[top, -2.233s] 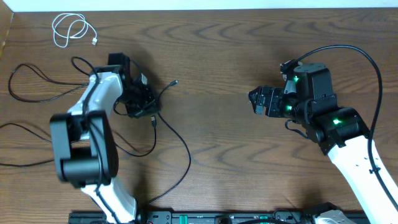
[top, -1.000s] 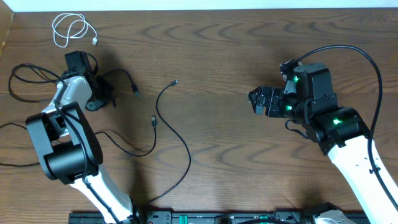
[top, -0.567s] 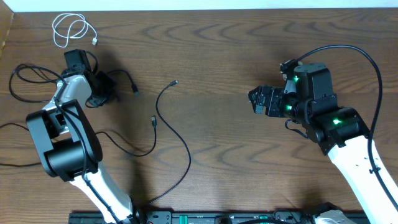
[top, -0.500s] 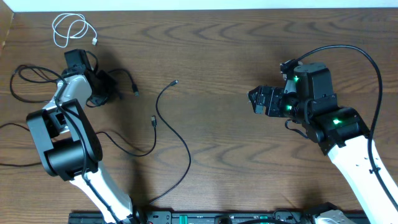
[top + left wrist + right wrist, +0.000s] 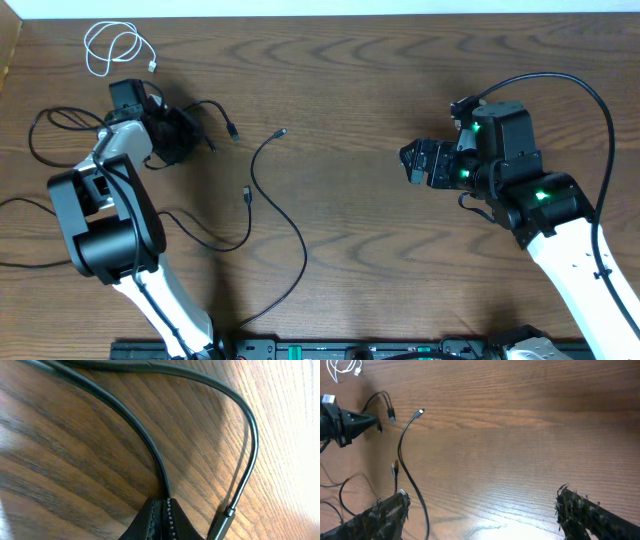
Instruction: Untangle cables
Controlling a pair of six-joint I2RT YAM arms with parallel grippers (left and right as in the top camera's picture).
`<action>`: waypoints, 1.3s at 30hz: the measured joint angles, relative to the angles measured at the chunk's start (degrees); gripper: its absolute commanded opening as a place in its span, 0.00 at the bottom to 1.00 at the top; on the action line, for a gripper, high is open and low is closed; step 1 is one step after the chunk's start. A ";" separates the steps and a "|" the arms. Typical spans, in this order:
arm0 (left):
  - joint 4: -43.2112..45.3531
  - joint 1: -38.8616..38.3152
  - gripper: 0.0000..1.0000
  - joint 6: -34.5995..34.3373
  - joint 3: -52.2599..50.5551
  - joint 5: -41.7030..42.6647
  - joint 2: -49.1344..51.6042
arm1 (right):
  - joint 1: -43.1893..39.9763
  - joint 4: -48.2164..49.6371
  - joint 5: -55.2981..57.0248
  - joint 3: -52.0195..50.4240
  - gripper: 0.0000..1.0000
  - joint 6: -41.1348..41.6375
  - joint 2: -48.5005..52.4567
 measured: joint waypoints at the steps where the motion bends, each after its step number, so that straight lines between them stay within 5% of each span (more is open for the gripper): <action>1: -0.07 0.35 0.13 0.02 -0.02 0.09 -0.07 | 0.00 0.02 -0.02 0.00 0.92 0.00 0.00; 5: -1.03 2.27 0.17 -0.15 -0.48 -0.72 -1.64 | 0.00 -0.02 -0.02 0.00 0.92 0.00 0.00; 14: -8.09 4.90 0.57 0.39 -0.74 -4.57 -17.90 | 0.00 0.13 0.04 0.00 0.99 -0.37 0.00; 23: -27.41 4.39 0.59 3.52 -0.74 -2.89 -37.62 | -0.55 0.74 2.21 0.00 0.99 -1.44 -0.02; 29: -35.80 2.56 0.74 6.84 -0.74 -2.67 -54.38 | -1.97 0.15 2.91 0.00 0.99 -2.91 -2.54; 34: -41.05 1.57 0.74 7.72 -0.72 -2.40 -65.94 | -2.01 -3.21 3.04 0.00 0.99 -3.89 -8.57; 35: -41.99 1.57 0.87 7.82 -0.74 -2.43 -67.80 | -2.01 -4.07 3.04 0.00 0.99 -4.17 -10.05; 39: -47.19 1.57 0.93 8.07 -0.72 -2.29 -74.40 | -2.01 -8.55 3.08 0.00 0.99 -5.46 -16.04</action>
